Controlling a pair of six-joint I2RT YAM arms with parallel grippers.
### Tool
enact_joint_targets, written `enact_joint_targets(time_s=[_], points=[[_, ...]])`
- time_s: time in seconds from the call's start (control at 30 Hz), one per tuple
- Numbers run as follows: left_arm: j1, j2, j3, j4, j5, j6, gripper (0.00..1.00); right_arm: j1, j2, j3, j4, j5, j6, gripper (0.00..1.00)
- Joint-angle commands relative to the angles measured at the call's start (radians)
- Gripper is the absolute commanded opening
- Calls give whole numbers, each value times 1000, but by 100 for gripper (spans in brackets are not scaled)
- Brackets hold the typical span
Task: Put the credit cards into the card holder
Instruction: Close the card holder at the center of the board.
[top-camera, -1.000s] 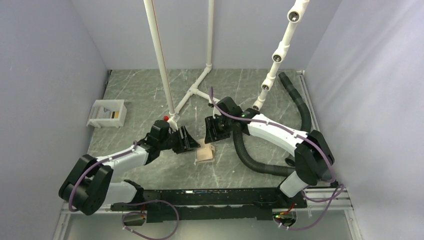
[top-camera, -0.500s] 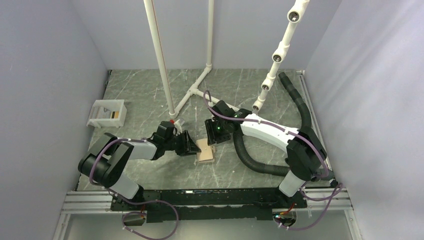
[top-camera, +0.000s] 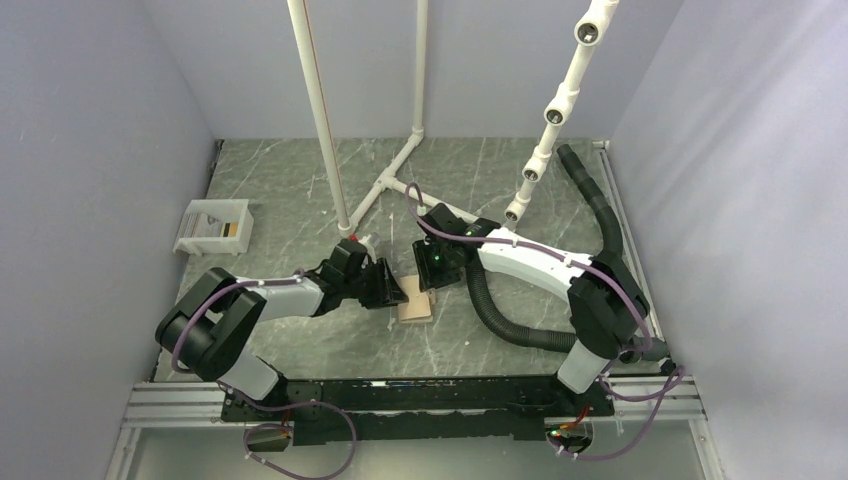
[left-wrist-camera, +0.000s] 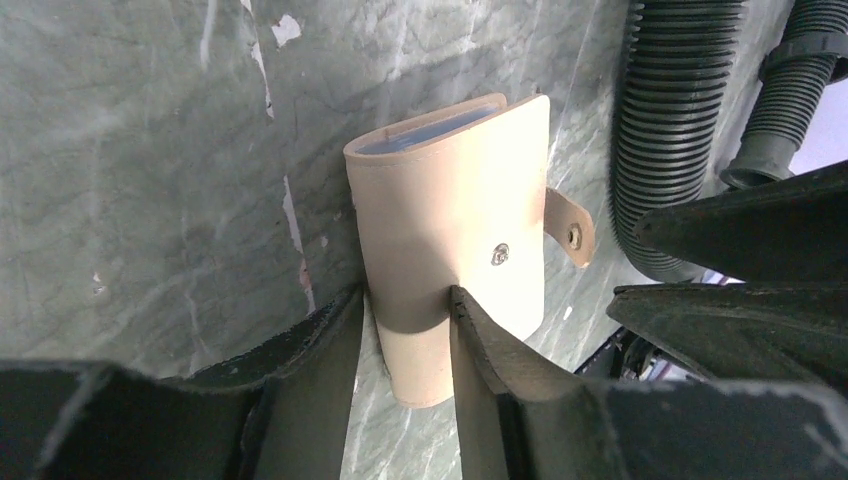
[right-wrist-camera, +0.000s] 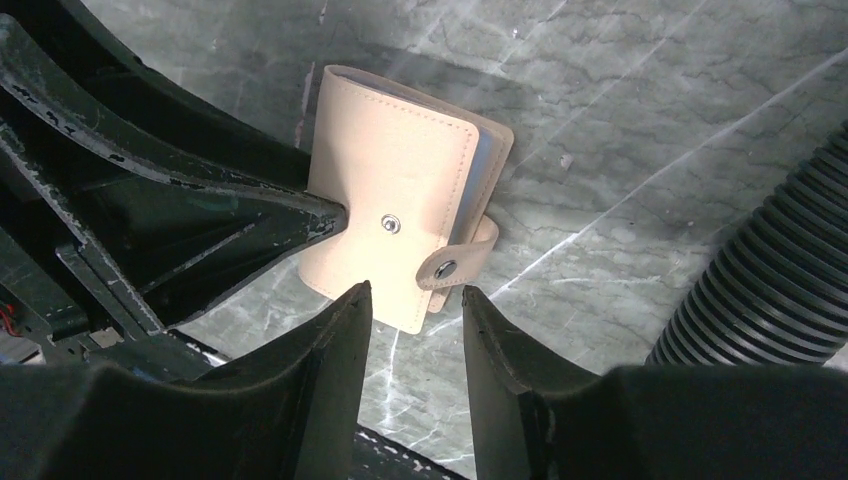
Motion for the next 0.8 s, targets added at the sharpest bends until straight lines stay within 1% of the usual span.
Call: enact_joint_targets(time_s=[0.0, 0.2, 0.23, 0.37, 0.5, 0.67, 0.77], points=[[-44, 44, 19, -121, -169, -6, 42, 0, -2, -13, -20, 31, 19, 41], [-67, 62, 20, -128, -208, -31, 41, 2, 7, -6, -55, 75, 52, 35], [-67, 62, 21, -130, -208, -28, 41, 3, 12, -3, -61, 101, 58, 34], [-67, 70, 24, -134, -205, -29, 40, 20, 28, 12, -80, 150, 64, 33], [-68, 67, 17, -124, -205, -35, 40, 28, 47, 32, -91, 183, 57, 26], [-67, 61, 14, -122, -205, -35, 39, 35, 56, 58, -98, 190, 48, 25], [-68, 61, 13, -119, -202, -35, 39, 37, 49, 59, -102, 208, 51, 19]])
